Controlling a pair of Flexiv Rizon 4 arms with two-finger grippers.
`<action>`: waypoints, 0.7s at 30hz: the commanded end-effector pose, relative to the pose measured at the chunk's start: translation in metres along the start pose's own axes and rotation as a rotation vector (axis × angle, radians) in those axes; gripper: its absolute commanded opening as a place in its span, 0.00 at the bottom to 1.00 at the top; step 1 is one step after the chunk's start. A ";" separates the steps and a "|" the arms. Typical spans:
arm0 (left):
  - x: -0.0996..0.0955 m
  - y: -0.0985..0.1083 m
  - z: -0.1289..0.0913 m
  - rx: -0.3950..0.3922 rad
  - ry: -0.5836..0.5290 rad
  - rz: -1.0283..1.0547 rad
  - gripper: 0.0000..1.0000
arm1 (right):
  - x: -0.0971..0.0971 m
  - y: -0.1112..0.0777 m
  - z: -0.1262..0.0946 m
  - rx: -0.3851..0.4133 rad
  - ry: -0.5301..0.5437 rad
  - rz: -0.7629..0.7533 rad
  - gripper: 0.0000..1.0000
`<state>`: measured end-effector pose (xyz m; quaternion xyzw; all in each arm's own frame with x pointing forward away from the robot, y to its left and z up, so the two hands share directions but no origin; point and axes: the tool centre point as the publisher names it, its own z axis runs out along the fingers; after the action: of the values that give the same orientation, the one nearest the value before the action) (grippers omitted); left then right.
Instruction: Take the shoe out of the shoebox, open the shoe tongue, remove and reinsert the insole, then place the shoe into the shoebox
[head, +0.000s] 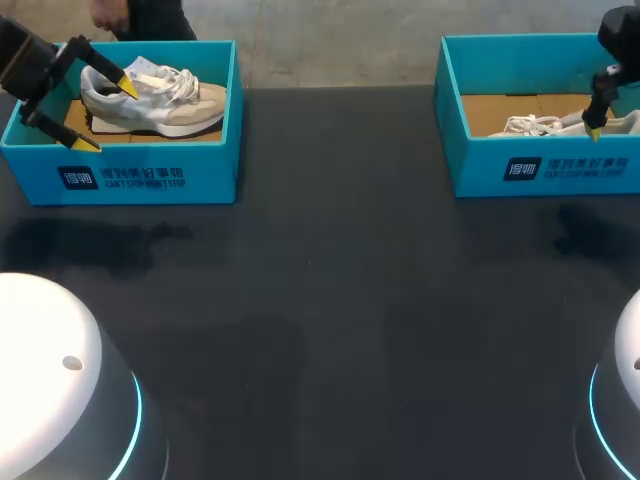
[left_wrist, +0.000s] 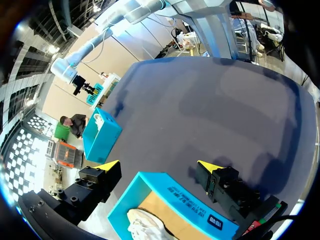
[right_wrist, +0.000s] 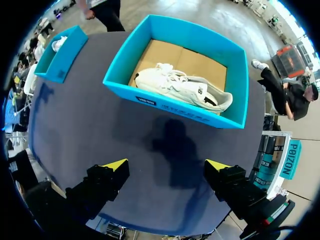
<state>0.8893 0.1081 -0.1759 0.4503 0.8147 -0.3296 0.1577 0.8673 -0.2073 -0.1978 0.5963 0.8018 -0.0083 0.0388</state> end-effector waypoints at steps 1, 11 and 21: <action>0.000 0.013 -0.013 -0.014 0.016 0.016 1.00 | 0.000 0.000 0.000 0.001 -0.001 0.001 1.00; 0.000 0.065 -0.031 -0.074 0.166 -0.176 1.00 | 0.000 0.000 0.000 0.001 -0.001 0.001 1.00; -0.008 0.112 -0.044 -0.214 0.275 -0.255 1.00 | 0.000 0.000 0.000 0.001 -0.001 0.001 1.00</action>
<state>0.9768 0.1758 -0.1841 0.3484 0.9091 -0.2115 0.0859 0.8673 -0.2073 -0.1979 0.5961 0.8019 -0.0083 0.0386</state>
